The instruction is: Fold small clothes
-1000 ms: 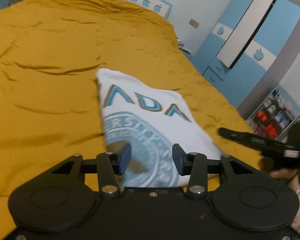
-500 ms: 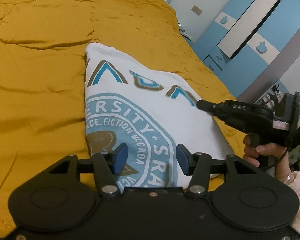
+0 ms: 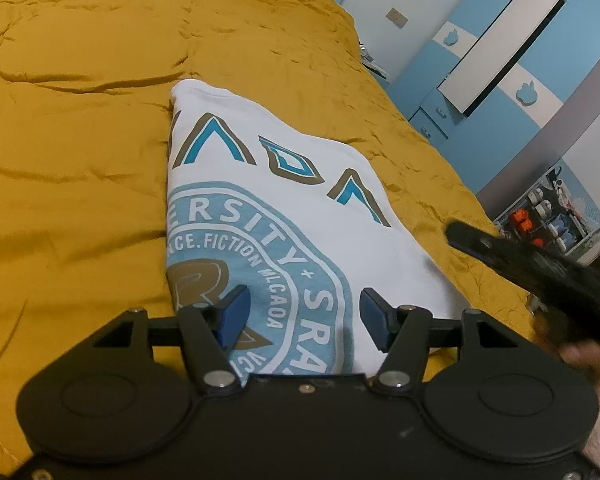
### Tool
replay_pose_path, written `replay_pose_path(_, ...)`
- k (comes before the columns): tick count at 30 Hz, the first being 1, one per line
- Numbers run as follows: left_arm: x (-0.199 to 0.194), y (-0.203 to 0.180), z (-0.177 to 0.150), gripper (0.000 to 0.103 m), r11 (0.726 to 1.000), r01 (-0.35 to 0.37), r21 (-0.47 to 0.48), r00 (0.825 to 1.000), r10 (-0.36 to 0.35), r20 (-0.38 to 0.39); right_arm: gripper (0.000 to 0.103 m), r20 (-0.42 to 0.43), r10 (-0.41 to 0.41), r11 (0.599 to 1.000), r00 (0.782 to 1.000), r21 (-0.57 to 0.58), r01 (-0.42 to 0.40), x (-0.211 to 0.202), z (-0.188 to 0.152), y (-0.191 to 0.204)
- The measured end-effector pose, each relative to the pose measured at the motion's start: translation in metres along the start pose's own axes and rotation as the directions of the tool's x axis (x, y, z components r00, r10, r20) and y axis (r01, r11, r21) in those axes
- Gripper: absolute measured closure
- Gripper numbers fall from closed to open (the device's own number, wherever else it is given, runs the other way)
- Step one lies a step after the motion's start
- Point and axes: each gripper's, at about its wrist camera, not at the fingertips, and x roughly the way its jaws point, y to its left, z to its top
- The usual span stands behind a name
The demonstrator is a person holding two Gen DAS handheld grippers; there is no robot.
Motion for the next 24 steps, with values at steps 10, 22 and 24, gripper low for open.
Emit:
replay_pose_path(10, 0.002, -0.005, -0.003, 0.036, 1.0, -0.01, 0.03, 1.0, 0.01, 0.006, 0.083, -0.135, -0.082, 0.993, 0.987, -0.096, 0.07, -0.003, -0.043, -0.005)
replay_pose_path(22, -0.004, 0.037, 0.065, 0.027, 0.994, -0.07, -0.087, 0.984, 0.083, 0.158, 0.052, 0.035, -0.007, 0.999, 0.999, 0.039, 0.006, 0.021, 0.033, -0.026)
replay_pose_path(24, 0.01, 0.054, 0.082, 0.027, 0.988, -0.065, -0.14, 0.983, 0.087, 0.159, 0.052, 0.035, 0.014, 0.995, 0.999, 0.097, -0.017, 0.045, 0.048, -0.04)
